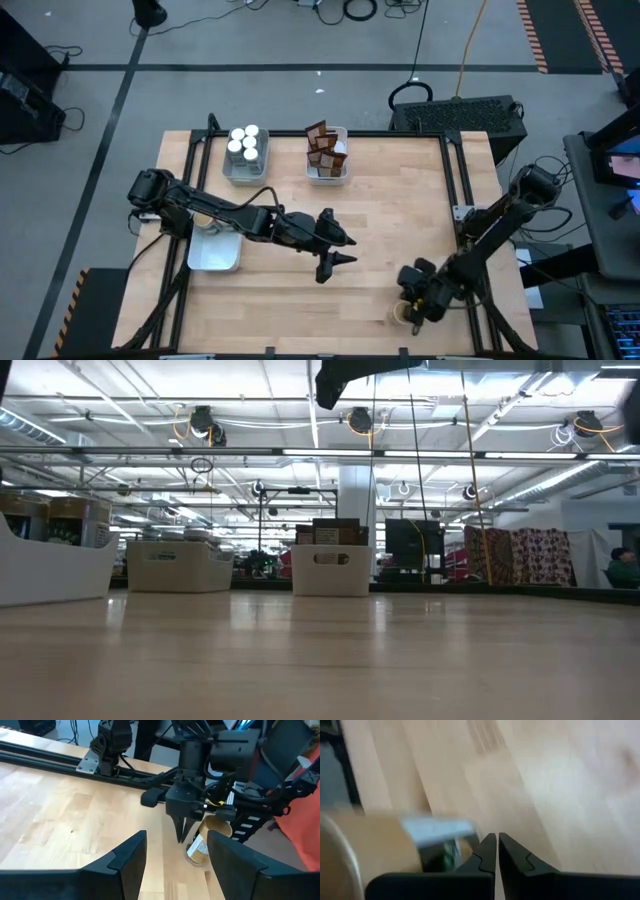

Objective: Sort spices by type
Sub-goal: Put the gold seasoning bottle into the bottom white bin

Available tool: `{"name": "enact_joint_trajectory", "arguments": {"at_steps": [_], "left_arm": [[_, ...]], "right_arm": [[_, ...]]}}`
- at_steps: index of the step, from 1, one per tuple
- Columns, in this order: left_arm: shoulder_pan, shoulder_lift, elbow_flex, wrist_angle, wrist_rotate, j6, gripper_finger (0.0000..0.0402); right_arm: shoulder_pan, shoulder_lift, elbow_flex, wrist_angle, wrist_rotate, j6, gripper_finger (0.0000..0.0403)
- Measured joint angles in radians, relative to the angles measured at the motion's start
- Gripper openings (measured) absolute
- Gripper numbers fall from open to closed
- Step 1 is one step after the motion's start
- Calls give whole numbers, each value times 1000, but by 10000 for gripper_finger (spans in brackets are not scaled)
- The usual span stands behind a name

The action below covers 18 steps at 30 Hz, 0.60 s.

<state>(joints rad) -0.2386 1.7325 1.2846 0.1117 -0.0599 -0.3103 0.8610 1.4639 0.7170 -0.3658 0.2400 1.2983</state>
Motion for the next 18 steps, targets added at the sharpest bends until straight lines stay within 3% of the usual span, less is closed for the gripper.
{"name": "enact_joint_trajectory", "arguments": {"at_steps": [6,13,18], "left_arm": [[-12,0,0,-3,4,0,212],[-20,0,0,-61,4,-3,212],[-29,0,0,-94,5,-2,212]], "right_arm": [[-95,-6,0,-13,-69,-71,0],[-59,-73,0,-196,-134,123,0],[-2,-112,2,-45,-300,158,0]]}}
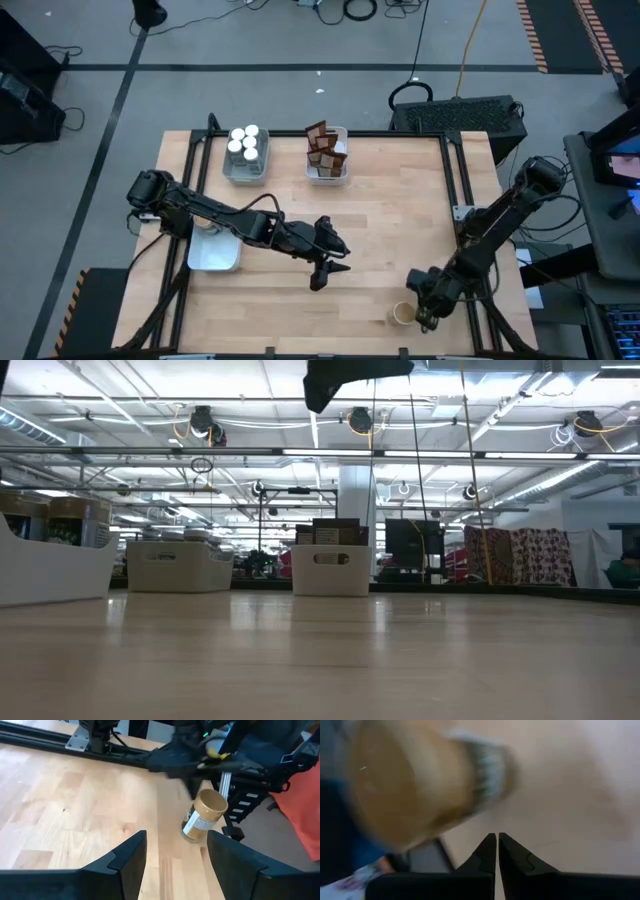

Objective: Sort spices by type
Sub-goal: Put the gold seasoning bottle into the bottom white bin

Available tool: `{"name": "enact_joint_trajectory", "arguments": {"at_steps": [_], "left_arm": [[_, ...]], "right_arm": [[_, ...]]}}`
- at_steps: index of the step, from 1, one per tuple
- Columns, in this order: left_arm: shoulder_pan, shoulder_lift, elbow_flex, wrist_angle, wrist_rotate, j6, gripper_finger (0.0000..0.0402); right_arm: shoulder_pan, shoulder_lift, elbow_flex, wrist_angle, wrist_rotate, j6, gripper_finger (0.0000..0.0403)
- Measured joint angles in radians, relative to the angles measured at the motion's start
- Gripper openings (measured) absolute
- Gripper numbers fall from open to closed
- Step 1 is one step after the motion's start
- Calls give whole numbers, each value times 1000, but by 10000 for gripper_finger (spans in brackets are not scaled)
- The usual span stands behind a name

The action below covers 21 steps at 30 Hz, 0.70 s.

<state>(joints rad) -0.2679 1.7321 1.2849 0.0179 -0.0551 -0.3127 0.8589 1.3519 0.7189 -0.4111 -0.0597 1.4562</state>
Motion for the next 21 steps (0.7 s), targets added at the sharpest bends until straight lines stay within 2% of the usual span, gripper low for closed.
{"name": "enact_joint_trajectory", "arguments": {"at_steps": [4,9,21], "left_arm": [[1,0,0,-15,0,0,212],[1,0,0,-15,0,1,212],[1,-1,0,-81,55,2,212]], "right_arm": [[60,3,1,121,22,36,0],[113,28,0,154,151,104,0],[82,157,0,293,253,58,0]]}}
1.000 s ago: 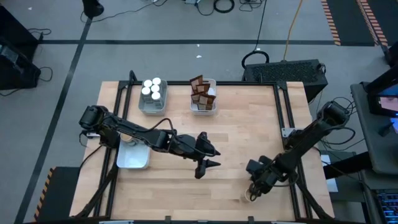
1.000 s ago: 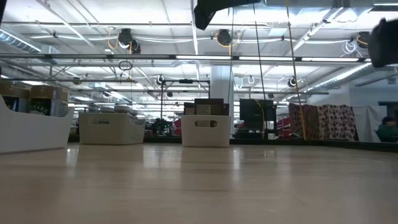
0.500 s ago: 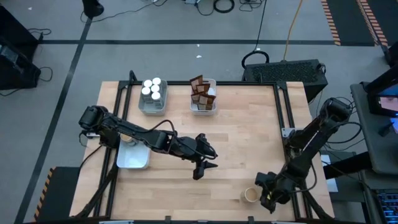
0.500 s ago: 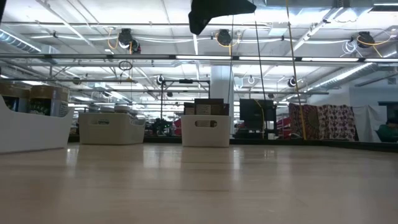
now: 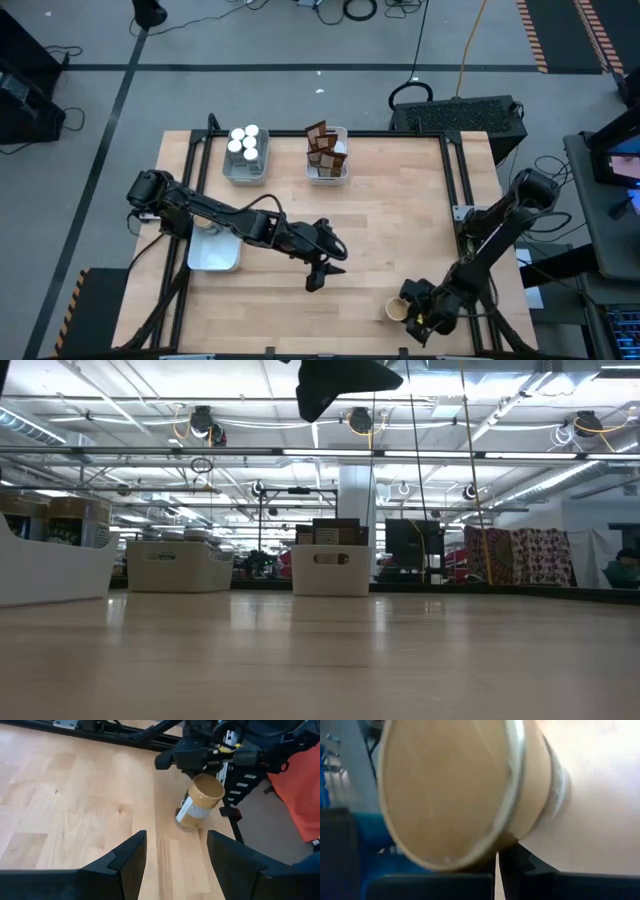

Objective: Sort spices by type
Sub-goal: Put the gold seasoning bottle into the bottom white bin

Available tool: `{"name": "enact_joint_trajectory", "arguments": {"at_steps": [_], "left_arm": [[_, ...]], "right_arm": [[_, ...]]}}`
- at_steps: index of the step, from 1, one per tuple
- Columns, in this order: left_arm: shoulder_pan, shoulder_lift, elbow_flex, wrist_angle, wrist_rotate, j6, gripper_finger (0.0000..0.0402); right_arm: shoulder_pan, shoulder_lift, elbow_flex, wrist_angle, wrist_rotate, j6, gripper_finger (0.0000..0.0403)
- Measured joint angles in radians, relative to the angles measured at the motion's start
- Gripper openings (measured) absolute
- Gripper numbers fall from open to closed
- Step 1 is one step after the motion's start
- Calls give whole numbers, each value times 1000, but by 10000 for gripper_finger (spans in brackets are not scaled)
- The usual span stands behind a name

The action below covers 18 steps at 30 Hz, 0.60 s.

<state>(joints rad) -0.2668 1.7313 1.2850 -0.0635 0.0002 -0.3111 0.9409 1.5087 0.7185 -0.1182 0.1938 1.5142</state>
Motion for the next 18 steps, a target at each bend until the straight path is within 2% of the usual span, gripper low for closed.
{"name": "enact_joint_trajectory", "arguments": {"at_steps": [6,14,18], "left_arm": [[0,0,0,-1,34,-12,212],[1,0,0,-38,56,-25,212],[1,0,0,-69,56,-26,212]], "right_arm": [[-85,25,-1,42,69,-129,0],[-258,25,-1,49,89,-372,0],[-358,25,-2,118,96,-495,0]]}}
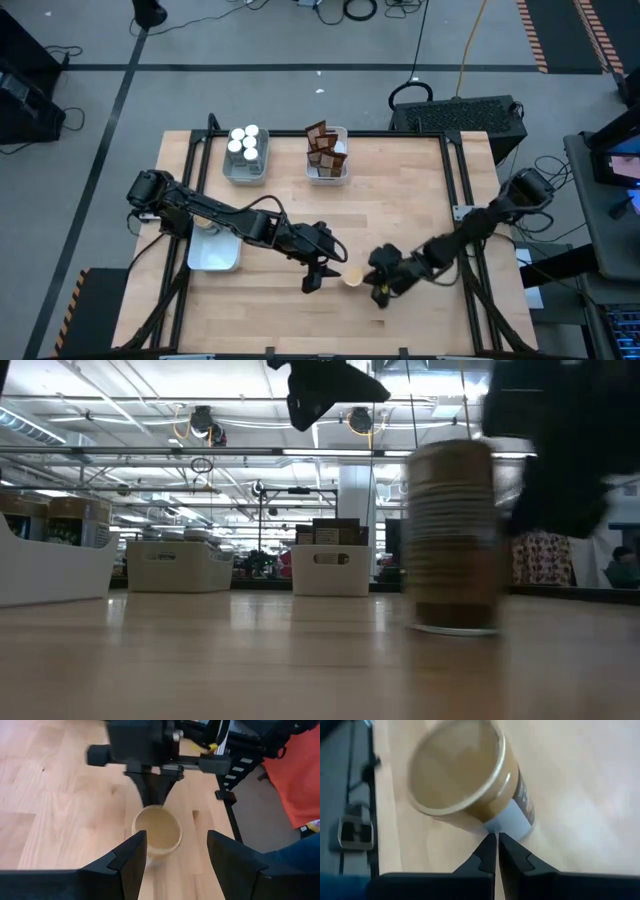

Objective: Sort spices by type
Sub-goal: Put the gold seasoning bottle into the bottom white bin

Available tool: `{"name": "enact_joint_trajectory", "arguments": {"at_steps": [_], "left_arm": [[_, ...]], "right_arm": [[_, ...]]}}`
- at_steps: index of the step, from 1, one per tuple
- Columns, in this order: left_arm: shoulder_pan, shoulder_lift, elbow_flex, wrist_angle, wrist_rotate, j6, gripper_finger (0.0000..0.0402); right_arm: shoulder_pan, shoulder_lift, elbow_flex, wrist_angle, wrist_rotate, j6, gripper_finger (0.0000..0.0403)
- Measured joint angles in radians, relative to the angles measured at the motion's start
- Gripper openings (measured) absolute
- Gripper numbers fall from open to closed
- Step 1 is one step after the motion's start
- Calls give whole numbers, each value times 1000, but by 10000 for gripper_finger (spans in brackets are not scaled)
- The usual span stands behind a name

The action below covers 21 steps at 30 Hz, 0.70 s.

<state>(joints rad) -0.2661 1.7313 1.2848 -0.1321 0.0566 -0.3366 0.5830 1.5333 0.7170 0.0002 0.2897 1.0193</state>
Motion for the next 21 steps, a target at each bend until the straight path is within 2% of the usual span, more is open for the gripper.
{"name": "enact_joint_trajectory", "arguments": {"at_steps": [6,11,17,21], "left_arm": [[2,0,0,-79,1,-54,212],[4,0,0,-125,-3,-75,212],[4,0,0,-123,-53,-58,212],[5,0,0,-122,-64,50,212]], "right_arm": [[-137,0,0,167,-1,-148,0],[-202,0,0,218,-32,-197,0],[-201,0,0,206,-87,-196,0],[-168,-6,0,206,-87,-187,0]]}}
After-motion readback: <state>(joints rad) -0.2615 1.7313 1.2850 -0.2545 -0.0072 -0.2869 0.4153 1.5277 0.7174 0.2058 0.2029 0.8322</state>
